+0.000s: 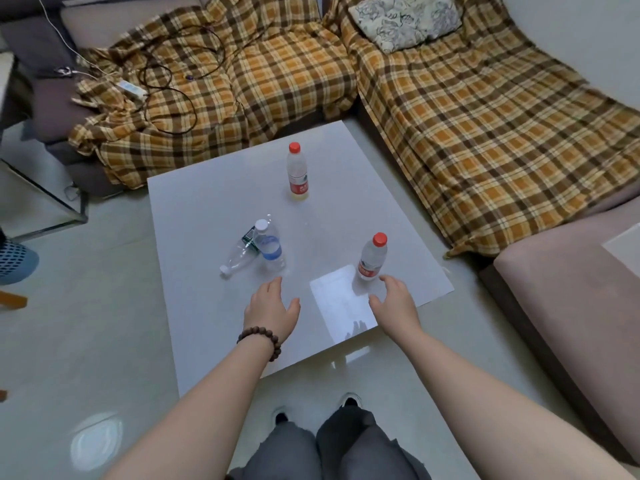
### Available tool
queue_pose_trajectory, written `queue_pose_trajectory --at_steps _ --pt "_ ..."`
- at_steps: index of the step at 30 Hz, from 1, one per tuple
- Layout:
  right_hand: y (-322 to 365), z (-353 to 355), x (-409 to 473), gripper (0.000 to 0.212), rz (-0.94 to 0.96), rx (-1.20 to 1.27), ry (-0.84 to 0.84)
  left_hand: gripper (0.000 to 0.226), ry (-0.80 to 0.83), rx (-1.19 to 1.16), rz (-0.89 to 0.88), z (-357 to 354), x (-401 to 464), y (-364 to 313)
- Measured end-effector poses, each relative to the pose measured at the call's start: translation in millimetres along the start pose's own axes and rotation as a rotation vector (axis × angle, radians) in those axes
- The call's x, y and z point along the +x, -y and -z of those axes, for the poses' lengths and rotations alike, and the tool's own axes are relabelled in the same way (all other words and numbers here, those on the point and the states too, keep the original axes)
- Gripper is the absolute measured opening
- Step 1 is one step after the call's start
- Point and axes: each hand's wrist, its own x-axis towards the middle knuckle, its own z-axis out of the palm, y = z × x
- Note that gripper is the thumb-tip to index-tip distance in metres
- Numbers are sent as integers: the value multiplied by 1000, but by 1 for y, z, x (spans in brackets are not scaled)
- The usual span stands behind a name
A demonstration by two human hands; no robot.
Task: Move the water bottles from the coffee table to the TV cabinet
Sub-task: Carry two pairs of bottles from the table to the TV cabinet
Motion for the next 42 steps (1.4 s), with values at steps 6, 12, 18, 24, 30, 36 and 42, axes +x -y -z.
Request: queue_pose_trajectory --at_steps 6,12,18,24,30,36,42 --pt "10 7 55 74 -116 116 -33 70 20 -126 132 -2 43 13" --pt "7 -13 113 88 -180 280 -88 93 -78 -323 195 -8 111 29" --pt "-4 -39 144 69 -175 377 -179 100 -199 -523 206 -22 167 36" --pt "-11 -52 157 57 -192 393 -204 92 -208 -609 163 -31 197 42" --pt "-20 -48 157 55 -166 342 -222 71 -210 -604 122 -31 199 37" --pt "-27 -42 126 58 -221 370 -206 66 -166 -555 29 -28 166 18" --pt "-24 -3 72 55 -205 425 -245 65 -99 -526 -64 -18 99 -11"
